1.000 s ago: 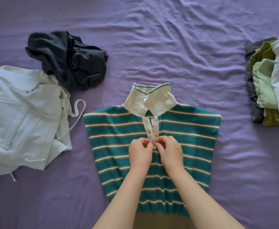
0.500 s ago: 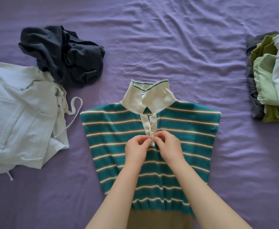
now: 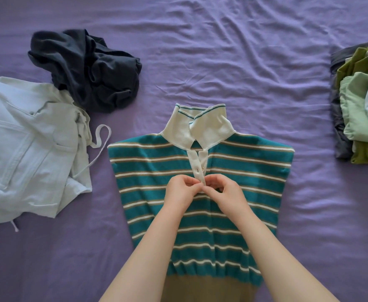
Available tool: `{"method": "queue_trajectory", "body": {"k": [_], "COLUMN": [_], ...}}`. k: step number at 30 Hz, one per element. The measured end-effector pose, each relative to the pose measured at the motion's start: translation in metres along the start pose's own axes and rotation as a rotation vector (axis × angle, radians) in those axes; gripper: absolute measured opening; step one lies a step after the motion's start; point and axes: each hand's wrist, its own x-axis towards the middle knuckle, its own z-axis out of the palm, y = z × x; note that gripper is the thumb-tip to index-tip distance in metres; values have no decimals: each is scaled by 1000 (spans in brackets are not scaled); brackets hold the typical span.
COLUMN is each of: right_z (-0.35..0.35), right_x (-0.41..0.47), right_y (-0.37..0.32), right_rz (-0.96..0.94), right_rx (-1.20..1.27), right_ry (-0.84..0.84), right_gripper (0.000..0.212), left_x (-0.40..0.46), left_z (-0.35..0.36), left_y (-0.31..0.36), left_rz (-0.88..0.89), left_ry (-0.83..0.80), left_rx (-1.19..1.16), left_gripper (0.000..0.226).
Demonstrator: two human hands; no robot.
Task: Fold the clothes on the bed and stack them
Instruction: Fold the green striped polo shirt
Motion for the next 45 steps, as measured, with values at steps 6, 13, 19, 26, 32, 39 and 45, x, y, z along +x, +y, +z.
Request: {"method": "queue_trajectory", "body": {"k": [6,13,19,26,32,39,45], "right_z": [5,12,13,13,-2,4,7], "right_x": [-3,-2,-1,5,9,28,29], "right_y": [1,1,1,-5,-7,-14,-15], "right_rz": [-20,-21,2,48,-161,-243,-213], "right_rx": [-22,-98,-68,-74,-264,-496,-560], "right_ry": [96,172,200,232,246,296,297], "right_gripper": [17,12,5,5,16,26,18], "left_x": [5,9,10,10,12,33,38], "left_z": [-1,-5,-4,-8,-22,-25,-25], "left_y": [8,11,5,-1,7,34,35], "left_rz": [-64,-125,-50,-7,212,544,575], "left_ry": [-23,-73,-91,-149,23,-13,7], "left_rx": [27,-14,57,105,322,754,845], "left_gripper": [6,8,6,11,14,30,12]}}
